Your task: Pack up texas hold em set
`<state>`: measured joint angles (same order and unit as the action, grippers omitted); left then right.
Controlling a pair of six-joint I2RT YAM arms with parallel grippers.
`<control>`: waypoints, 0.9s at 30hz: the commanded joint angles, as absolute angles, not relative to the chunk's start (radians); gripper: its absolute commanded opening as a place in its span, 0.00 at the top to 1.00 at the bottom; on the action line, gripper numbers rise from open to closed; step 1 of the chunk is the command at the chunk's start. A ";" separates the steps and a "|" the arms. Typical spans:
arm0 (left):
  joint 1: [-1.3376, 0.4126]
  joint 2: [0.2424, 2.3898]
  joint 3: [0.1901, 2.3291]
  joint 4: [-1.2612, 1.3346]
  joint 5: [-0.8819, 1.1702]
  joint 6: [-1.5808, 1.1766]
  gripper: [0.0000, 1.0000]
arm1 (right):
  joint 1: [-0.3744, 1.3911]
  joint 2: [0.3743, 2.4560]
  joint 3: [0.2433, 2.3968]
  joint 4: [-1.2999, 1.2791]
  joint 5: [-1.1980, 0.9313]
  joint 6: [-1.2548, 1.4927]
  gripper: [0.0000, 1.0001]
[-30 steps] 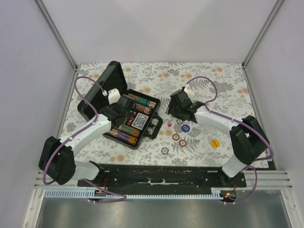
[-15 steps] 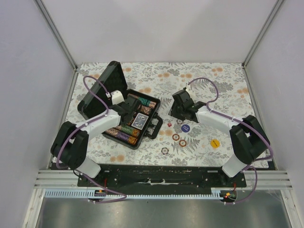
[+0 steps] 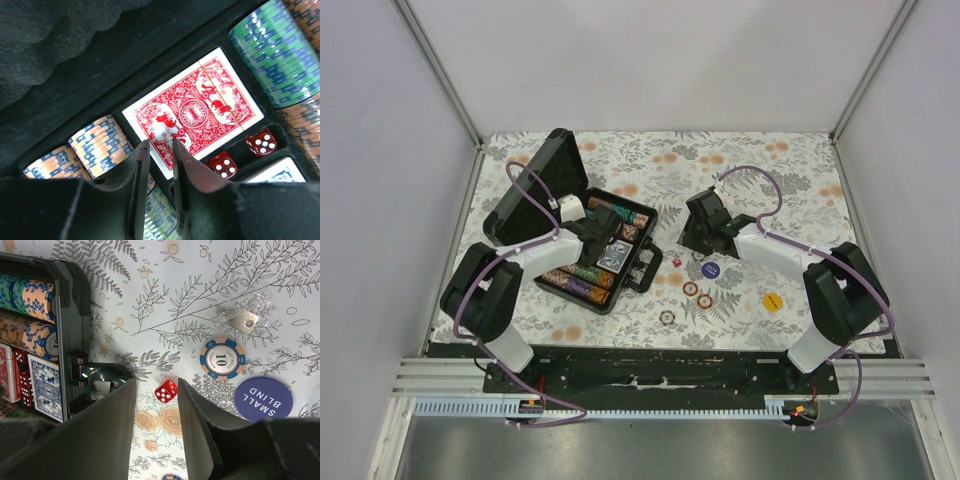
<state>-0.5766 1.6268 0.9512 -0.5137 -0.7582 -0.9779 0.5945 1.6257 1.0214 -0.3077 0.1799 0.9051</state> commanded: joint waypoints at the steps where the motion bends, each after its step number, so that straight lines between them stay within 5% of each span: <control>1: -0.578 1.686 0.954 -0.483 -0.793 -1.029 0.71 | 0.588 1.583 1.011 -0.295 0.175 0.904 0.54; 12: -0.578 1.695 0.959 -0.483 -0.796 -1.014 0.79 | 0.578 1.557 1.000 -0.307 0.173 0.905 0.55; 27: -0.601 1.441 1.043 -0.528 -0.689 -0.796 0.60 | 0.552 1.535 1.081 -0.478 0.244 0.773 0.44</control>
